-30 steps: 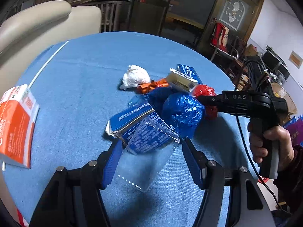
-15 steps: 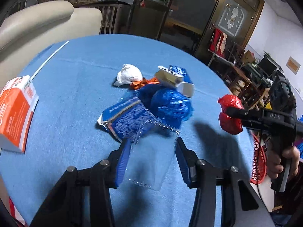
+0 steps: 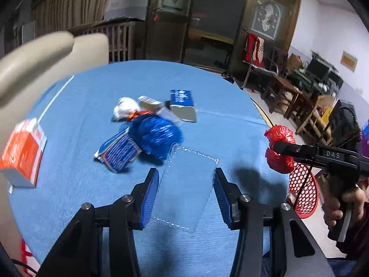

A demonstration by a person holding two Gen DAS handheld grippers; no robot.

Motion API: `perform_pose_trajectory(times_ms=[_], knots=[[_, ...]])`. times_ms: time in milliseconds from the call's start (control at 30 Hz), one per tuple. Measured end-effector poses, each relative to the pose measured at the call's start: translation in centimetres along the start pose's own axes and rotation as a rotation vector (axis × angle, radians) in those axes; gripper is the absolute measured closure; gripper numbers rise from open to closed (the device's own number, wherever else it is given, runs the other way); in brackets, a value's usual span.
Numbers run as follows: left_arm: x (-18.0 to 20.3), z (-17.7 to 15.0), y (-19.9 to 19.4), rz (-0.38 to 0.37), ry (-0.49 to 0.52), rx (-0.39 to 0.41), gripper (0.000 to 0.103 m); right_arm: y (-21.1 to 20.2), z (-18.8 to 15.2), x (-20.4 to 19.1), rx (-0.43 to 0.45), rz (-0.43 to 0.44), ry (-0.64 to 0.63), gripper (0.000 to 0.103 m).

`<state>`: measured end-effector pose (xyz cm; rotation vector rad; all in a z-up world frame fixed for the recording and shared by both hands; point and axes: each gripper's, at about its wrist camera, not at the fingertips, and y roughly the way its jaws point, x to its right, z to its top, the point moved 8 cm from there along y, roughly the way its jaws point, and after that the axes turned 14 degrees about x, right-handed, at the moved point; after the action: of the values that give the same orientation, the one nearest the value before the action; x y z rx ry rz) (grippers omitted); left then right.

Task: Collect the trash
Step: 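Carry the tray and red bag to the basket and release both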

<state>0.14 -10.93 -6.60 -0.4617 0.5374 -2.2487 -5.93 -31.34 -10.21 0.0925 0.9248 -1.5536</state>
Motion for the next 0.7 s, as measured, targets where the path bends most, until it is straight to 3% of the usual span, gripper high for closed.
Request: perform_pose_trajectory(times_ms=[233, 700], knots=[[5.5, 1.1, 0.4, 0.038, 0.106, -0.039, 0.053, -4.7, 0.7, 1.5, 0.067, -0.008, -0.015, 0.055], [17.9, 1.9, 1.3, -0.072, 0.333, -0.036, 0.053, -12.7, 1.1, 8.4, 0.162, -0.083, 0.047, 0.055]])
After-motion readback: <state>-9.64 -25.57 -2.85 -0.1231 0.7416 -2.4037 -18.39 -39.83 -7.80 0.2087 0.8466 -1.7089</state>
